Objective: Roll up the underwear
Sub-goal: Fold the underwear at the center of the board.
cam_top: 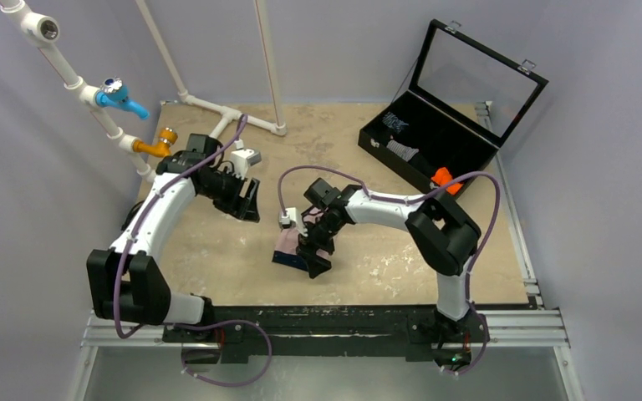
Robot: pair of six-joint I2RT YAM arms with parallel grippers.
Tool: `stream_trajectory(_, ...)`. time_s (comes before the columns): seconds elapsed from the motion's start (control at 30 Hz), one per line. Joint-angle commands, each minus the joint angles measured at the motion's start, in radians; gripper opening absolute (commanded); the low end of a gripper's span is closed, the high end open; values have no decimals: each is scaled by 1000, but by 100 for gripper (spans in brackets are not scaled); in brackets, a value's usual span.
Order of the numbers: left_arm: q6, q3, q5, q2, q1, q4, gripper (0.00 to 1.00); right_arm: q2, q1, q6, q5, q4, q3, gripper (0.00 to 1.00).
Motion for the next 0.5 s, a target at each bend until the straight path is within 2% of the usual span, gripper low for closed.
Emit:
stream_trajectory(0.0,-27,-18,-9,-47,28,13,67,31,-1,-15,19,-37,13,83)
stream_trajectory(0.2,-24,-18,-2,-70,46,10,68,-15,1,-82,152,-138,-71,83)
stream_trajectory(0.37,-19,-23,1,-73,48,5,68,-117,-6,-151,373,-212,-192,83)
stream_trajectory(0.47,-18,-25,0,-78,49,5,68,-187,-51,-186,522,-234,-273,84)
